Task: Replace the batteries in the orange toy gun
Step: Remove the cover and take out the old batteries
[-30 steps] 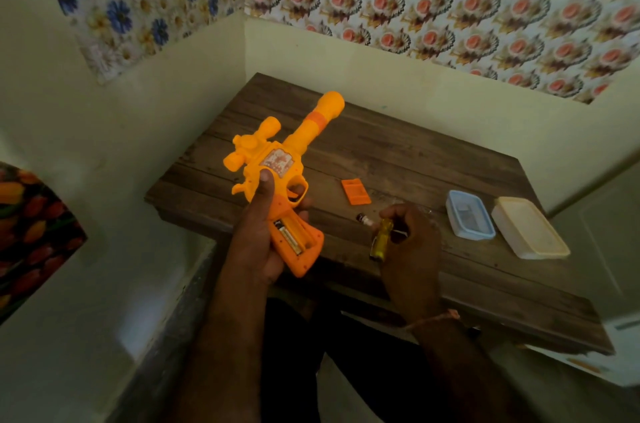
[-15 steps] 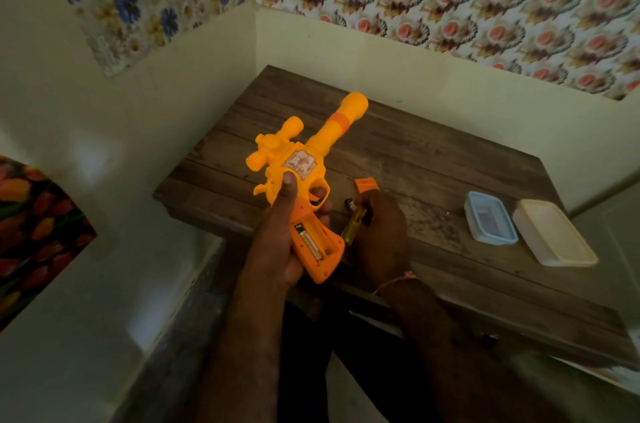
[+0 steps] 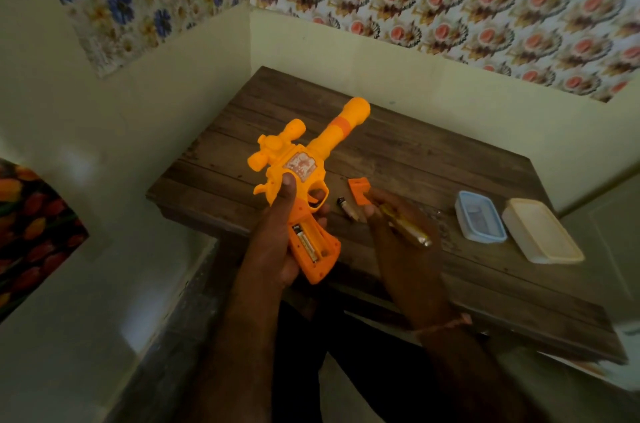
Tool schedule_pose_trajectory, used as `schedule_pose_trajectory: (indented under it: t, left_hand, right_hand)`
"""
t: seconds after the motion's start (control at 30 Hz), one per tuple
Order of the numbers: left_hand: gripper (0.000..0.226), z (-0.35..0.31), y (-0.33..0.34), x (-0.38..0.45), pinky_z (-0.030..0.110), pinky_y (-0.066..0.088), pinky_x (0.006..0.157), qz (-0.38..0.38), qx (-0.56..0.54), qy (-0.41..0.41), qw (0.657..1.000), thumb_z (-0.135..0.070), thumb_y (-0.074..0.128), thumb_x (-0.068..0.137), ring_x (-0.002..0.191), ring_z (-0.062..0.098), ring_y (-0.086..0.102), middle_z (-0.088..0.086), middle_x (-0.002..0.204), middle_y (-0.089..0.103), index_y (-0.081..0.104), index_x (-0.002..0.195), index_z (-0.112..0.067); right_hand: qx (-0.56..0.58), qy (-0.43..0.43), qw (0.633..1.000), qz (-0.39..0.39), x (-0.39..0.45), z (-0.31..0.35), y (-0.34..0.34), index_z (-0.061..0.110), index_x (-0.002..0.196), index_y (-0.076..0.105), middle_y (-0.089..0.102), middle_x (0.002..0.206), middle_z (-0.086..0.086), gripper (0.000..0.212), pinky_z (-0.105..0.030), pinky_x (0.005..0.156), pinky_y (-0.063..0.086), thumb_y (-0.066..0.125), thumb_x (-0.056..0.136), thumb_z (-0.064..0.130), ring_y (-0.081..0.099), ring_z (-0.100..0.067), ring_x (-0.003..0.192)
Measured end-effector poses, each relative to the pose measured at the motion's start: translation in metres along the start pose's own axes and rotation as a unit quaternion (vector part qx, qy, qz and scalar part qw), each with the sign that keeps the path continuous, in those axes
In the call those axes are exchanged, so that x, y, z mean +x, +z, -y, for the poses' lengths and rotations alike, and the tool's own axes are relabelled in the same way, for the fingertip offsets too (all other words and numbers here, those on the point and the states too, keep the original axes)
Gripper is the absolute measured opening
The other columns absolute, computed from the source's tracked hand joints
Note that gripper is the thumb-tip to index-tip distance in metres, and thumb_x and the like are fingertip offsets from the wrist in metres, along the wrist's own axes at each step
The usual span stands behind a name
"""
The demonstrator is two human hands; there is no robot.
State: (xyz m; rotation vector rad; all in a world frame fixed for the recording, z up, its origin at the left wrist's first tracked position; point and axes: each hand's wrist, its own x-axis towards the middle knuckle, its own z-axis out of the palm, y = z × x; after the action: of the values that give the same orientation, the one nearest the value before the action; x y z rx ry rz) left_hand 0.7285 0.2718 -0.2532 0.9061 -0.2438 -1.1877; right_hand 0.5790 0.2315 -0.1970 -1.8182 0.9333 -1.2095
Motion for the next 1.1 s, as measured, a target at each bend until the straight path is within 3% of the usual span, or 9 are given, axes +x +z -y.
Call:
schedule_pose_trajectory:
  t: [0.07,0.17,0.27,0.37,0.53,0.7,0.8,0.93,1.1]
  left_hand:
    - [0.084,0.001,0.004,-0.001,0.034,0.054,0.065,0.016,-0.007,-0.006,1.000,-0.072,0.059,0.072,0.080,0.025,0.068,0.017,0.104,0.068,0.058,0.128,-0.009]
    - [0.097,0.002,0.007,-0.003,0.045,0.047,0.081,0.083,-0.043,-0.021,0.995,-0.073,0.073,0.065,0.091,0.033,0.059,0.028,0.117,0.053,0.052,0.134,-0.007]
    - [0.106,0.003,0.012,-0.006,0.052,0.038,0.088,0.112,-0.060,-0.036,0.991,-0.071,0.078,0.061,0.101,0.038,0.047,0.028,0.123,0.045,0.048,0.137,-0.004]
    - [0.108,0.004,0.014,-0.006,0.062,0.040,0.100,0.110,-0.072,-0.030,0.991,-0.068,0.078,0.061,0.119,0.048,0.048,0.032,0.134,0.046,0.046,0.141,-0.003]
    - [0.103,0.004,0.015,-0.006,0.060,0.045,0.097,0.108,-0.077,-0.021,0.991,-0.067,0.080,0.061,0.113,0.042,0.053,0.026,0.125,0.049,0.050,0.136,-0.003]
    - [0.110,0.002,0.018,-0.010,0.053,0.054,0.087,0.111,-0.084,-0.021,0.990,-0.066,0.082,0.058,0.112,0.040,0.057,0.026,0.131,0.049,0.046,0.142,-0.005]
    - [0.110,0.002,0.019,-0.010,0.055,0.052,0.091,0.103,-0.081,-0.012,0.991,-0.065,0.083,0.058,0.114,0.040,0.058,0.024,0.130,0.051,0.045,0.143,-0.005]
    - [0.111,0.004,0.019,-0.009,0.053,0.051,0.092,0.095,-0.085,-0.026,0.992,-0.064,0.082,0.061,0.118,0.041,0.056,0.022,0.130,0.051,0.041,0.145,-0.005]
    - [0.078,0.005,0.021,-0.012,0.048,0.056,0.089,0.092,-0.050,-0.029,0.994,-0.060,0.063,0.078,0.112,0.038,0.065,0.023,0.126,0.064,0.056,0.134,-0.006]
  right_hand:
    - [0.048,-0.006,0.996,0.074,-0.010,0.018,-0.004,0.010,0.097,0.070,0.071,0.083,0.020,0.012,-0.005,0.072,0.044,0.066,0.085,0.010,0.064,0.009,0.085]
    - [0.050,-0.032,0.987,0.148,-0.019,0.020,0.000,0.009,0.098,0.072,0.072,0.096,0.004,0.015,-0.022,0.081,0.049,0.068,0.086,0.018,0.066,-0.010,0.094]
    - [0.045,-0.050,0.985,0.156,-0.021,0.020,0.004,0.008,0.096,0.074,0.070,0.095,0.002,0.016,-0.013,0.081,0.045,0.069,0.082,0.016,0.064,-0.004,0.092]
    - [0.027,-0.054,0.984,0.166,-0.021,0.020,0.002,0.013,0.096,0.073,0.069,0.094,0.008,0.016,-0.013,0.080,0.046,0.070,0.081,0.018,0.064,-0.003,0.092]
    - [0.031,0.015,0.984,0.177,-0.020,0.022,-0.002,0.020,0.090,0.073,0.072,0.090,0.007,0.014,-0.026,0.075,0.054,0.071,0.076,0.020,0.067,-0.008,0.085]
    - [0.005,0.005,0.984,0.178,-0.016,0.022,0.000,0.021,0.087,0.073,0.071,0.088,0.006,0.014,-0.017,0.069,0.050,0.071,0.075,0.015,0.067,-0.005,0.080]
    - [0.004,0.007,0.986,0.166,-0.013,0.024,0.001,0.020,0.085,0.072,0.071,0.085,0.006,0.018,-0.016,0.066,0.051,0.073,0.077,0.004,0.067,-0.004,0.076]
    - [-0.036,0.006,0.985,0.169,-0.010,0.026,0.003,0.019,0.087,0.072,0.072,0.083,0.006,0.010,-0.019,0.066,0.053,0.073,0.080,0.011,0.068,-0.003,0.074]
    - [-0.089,-0.015,0.976,0.200,0.003,0.031,0.005,0.031,0.082,0.065,0.064,0.075,0.020,0.012,-0.006,0.062,0.045,0.070,0.085,0.020,0.062,0.009,0.071]
